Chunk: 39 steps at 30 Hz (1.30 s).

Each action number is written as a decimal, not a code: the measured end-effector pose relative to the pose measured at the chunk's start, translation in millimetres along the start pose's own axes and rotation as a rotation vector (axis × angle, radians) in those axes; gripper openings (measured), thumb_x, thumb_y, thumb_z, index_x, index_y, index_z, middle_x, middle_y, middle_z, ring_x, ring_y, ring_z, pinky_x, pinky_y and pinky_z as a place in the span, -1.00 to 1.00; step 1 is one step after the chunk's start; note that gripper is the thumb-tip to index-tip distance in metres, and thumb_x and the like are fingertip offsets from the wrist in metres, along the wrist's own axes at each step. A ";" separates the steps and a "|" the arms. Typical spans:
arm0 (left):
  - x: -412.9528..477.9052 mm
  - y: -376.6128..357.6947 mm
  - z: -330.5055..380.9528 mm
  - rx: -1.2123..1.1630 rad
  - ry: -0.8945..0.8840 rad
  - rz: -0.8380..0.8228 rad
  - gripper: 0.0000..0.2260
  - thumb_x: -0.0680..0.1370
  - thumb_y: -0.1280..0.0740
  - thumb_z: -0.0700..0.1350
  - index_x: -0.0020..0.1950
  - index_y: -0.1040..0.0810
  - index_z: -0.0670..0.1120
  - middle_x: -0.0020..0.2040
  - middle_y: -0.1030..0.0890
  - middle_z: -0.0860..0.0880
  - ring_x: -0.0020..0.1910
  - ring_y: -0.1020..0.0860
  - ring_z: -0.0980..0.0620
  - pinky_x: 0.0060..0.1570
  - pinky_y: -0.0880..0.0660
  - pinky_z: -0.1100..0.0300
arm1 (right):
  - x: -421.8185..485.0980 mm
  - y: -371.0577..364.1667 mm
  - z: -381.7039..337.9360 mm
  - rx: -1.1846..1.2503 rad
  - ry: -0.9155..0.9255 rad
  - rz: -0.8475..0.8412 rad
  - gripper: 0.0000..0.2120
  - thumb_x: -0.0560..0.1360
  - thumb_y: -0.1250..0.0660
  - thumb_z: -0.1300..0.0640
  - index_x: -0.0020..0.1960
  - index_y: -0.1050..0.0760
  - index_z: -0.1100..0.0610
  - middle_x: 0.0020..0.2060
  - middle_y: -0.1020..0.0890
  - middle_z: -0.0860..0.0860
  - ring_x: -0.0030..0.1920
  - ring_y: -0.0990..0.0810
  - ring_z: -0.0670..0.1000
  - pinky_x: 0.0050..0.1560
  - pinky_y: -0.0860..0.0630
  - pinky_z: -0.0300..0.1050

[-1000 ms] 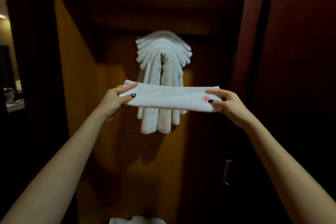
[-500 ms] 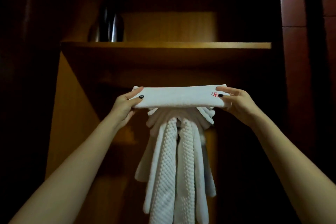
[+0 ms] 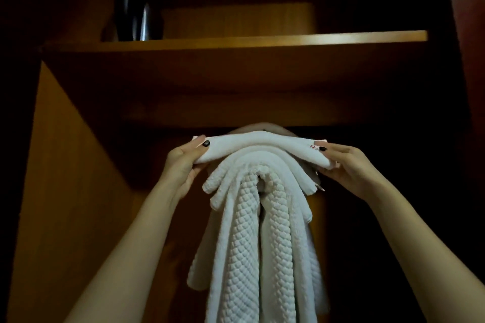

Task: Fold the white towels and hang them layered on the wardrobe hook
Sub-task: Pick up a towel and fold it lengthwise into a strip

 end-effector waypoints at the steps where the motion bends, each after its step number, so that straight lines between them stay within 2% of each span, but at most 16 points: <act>1: -2.8 3.0 -2.6 -0.004 0.006 -0.005 -0.77 0.54 -0.38 -0.24 0.20 -0.59 -0.16 0.16 -0.57 0.09 -0.06 -0.67 0.17 -0.21 -0.58 0.32 | -4.6 0.2 6.1 0.012 -0.003 -0.011 -0.82 0.59 -0.26 0.31 0.14 -0.57 0.23 0.01 -0.66 0.08 -0.02 -0.68 0.01 -0.18 -0.62 -0.21; 5: -11.8 4.3 -18.6 -0.043 0.102 -0.040 -0.74 0.54 -0.39 -0.22 0.22 -0.56 -0.22 0.23 -0.59 -0.07 0.09 -0.64 0.03 -0.12 -0.61 0.26 | -18.1 -11.2 24.7 0.031 -0.036 -0.072 -0.86 0.59 -0.27 0.31 0.04 -0.60 0.26 -0.21 -0.69 0.08 -0.27 -0.64 -0.07 -0.27 -0.58 -0.26; 8: -20.3 -0.2 -22.8 -0.060 0.140 -0.057 -0.82 0.55 -0.37 -0.23 0.14 -0.59 -0.21 0.00 -0.71 -0.11 -0.02 -0.69 0.03 -0.22 -0.60 0.26 | -25.4 -20.0 22.0 -0.009 -0.014 -0.094 -0.83 0.60 -0.27 0.27 -0.02 -0.61 0.32 -0.29 -0.65 0.05 -0.31 -0.62 -0.10 -0.30 -0.55 -0.28; 11: -25.4 -2.0 -19.1 -0.011 0.106 -0.054 -0.93 0.57 -0.35 -0.22 0.01 -0.62 -0.13 -0.13 -0.73 -0.03 -0.12 -0.69 0.09 -0.26 -0.59 0.27 | -28.2 -18.3 11.2 -0.045 0.013 -0.074 -0.80 0.61 -0.25 0.25 0.06 -0.61 0.34 -0.20 -0.66 0.09 -0.25 -0.63 -0.04 -0.25 -0.57 -0.25; 12: -26.1 -2.3 -16.4 0.104 0.069 -0.052 -0.93 0.57 -0.35 -0.19 -0.03 -0.64 -0.14 -0.15 -0.72 -0.01 -0.15 -0.68 0.10 -0.25 -0.58 0.26 | -27.8 -17.6 7.8 -0.146 0.031 -0.063 -0.77 0.62 -0.24 0.23 0.11 -0.59 0.35 -0.17 -0.63 0.10 -0.23 -0.60 -0.03 -0.24 -0.56 -0.25; 14: -26.1 -2.3 -5.7 0.532 -0.075 -0.029 -0.78 0.58 -0.34 -0.13 -0.18 -0.65 -0.24 -0.25 -0.63 -0.02 -0.23 -0.59 0.04 -0.20 -0.45 0.20 | -26.6 -16.1 -0.9 -0.571 0.115 0.008 -0.74 0.61 -0.22 0.16 0.16 -0.59 0.27 -0.12 -0.59 0.11 -0.19 -0.56 -0.09 -0.20 -0.47 -0.27; 16: -30.4 -6.1 8.9 0.937 -0.245 0.044 -0.63 0.60 -0.29 -0.09 -0.34 -0.59 -0.27 -0.15 -0.54 -0.04 -0.12 -0.54 -0.01 -0.08 -0.35 0.16 | -28.6 -21.8 -13.7 -0.879 0.261 0.102 -0.70 0.61 -0.19 0.14 0.25 -0.58 0.19 0.15 -0.56 0.15 0.11 -0.55 -0.09 0.05 -0.43 -0.24; 17: -33.6 -10.8 14.4 1.024 -0.312 0.055 -0.62 0.61 -0.25 -0.09 -0.29 -0.62 -0.27 0.01 -0.53 -0.04 0.07 -0.52 -0.02 0.03 -0.34 0.17 | -32.6 -29.6 -20.0 -0.889 0.336 0.111 -0.68 0.62 -0.18 0.14 0.31 -0.54 0.17 0.31 -0.49 0.13 0.30 -0.46 -0.04 0.22 -0.38 -0.20; 19: -40.0 -24.6 24.5 0.994 -0.420 -0.002 -0.70 0.65 -0.20 -0.10 0.00 -0.66 -0.24 0.27 -0.51 -0.05 0.28 -0.46 -0.01 0.17 -0.32 0.22 | -39.4 -50.1 -26.1 -0.795 0.451 0.027 -0.64 0.65 -0.17 0.09 0.42 -0.44 0.10 0.42 -0.43 0.01 0.41 -0.35 -0.10 0.32 -0.26 -0.26; 22: -46.9 -48.5 26.2 0.833 -0.468 -0.197 -0.73 0.67 -0.19 -0.05 0.33 -0.53 -0.02 0.26 -0.54 0.09 0.26 -0.49 0.13 0.10 -0.35 0.43 | -39.4 -74.7 -20.9 -0.787 0.449 -0.141 -0.55 0.66 -0.12 -0.06 0.53 -0.25 -0.05 0.48 -0.36 -0.09 0.42 -0.27 -0.20 0.36 -0.18 -0.29; 25: -46.8 -67.0 24.6 0.901 -0.509 -0.323 -0.66 0.67 -0.15 0.05 0.46 -0.40 0.14 0.34 -0.40 0.27 0.30 -0.34 0.35 0.08 -0.19 0.68 | -32.9 -79.6 -21.4 -0.961 0.444 -0.157 -0.54 0.66 -0.05 -0.15 0.55 -0.18 -0.14 0.49 -0.35 -0.11 0.48 -0.30 -0.04 0.48 -0.21 0.00; 26: -45.9 -73.7 25.6 0.932 -0.538 -0.359 -0.65 0.68 -0.14 0.04 0.48 -0.36 0.14 0.36 -0.36 0.27 0.34 -0.30 0.34 0.16 -0.16 0.65 | -31.1 -81.1 -25.6 -0.983 0.459 -0.156 -0.56 0.67 -0.05 -0.12 0.54 -0.19 -0.15 0.47 -0.37 -0.12 0.48 -0.32 -0.03 0.48 -0.22 0.04; 28: -43.0 -87.7 26.3 0.977 -0.565 -0.427 -0.64 0.68 -0.12 0.01 0.49 -0.32 0.10 0.40 -0.33 0.24 0.43 -0.27 0.24 0.33 -0.14 0.46 | -27.3 -87.2 -34.1 -0.943 0.495 -0.183 -0.59 0.69 -0.07 -0.03 0.53 -0.25 -0.11 0.46 -0.39 -0.11 0.46 -0.33 -0.05 0.41 -0.23 -0.16; 32: -31.9 -100.3 16.4 1.005 -0.481 -0.460 -0.63 0.68 -0.10 0.08 0.49 -0.35 0.10 0.45 -0.39 0.10 0.46 -0.32 0.07 0.44 -0.22 0.13 | -14.1 -99.0 -28.6 -0.923 0.447 -0.228 -0.61 0.70 -0.05 0.01 0.51 -0.29 -0.05 0.45 -0.41 -0.07 0.43 -0.36 -0.06 0.26 -0.25 -0.31; 36: -31.7 -95.0 7.9 1.017 -0.366 -0.387 -0.59 0.64 -0.08 0.21 0.47 -0.35 0.18 0.45 -0.41 0.03 0.44 -0.34 0.02 0.43 -0.28 -0.05 | -4.0 -94.7 -15.9 -0.945 0.357 -0.198 -0.60 0.70 -0.01 -0.06 0.50 -0.31 -0.04 0.45 -0.42 -0.03 0.44 -0.36 0.03 0.35 -0.27 -0.13; 39: -38.4 -99.4 9.0 0.998 -0.268 -0.443 -0.57 0.66 -0.07 0.18 0.52 -0.28 0.13 0.50 -0.34 -0.02 0.48 -0.28 0.02 0.47 -0.22 -0.06 | -5.5 -88.1 -5.9 -1.027 0.200 -0.208 -0.52 0.67 0.06 -0.18 0.55 -0.18 -0.10 0.50 -0.35 0.02 0.47 -0.30 0.11 0.41 -0.21 0.00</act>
Point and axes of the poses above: each hand's wrist, its own x-axis towards the middle knuckle, its own y-axis out of the back of the hand, z = x × y, the point moved 9 cm from there along x, towards the middle knuckle
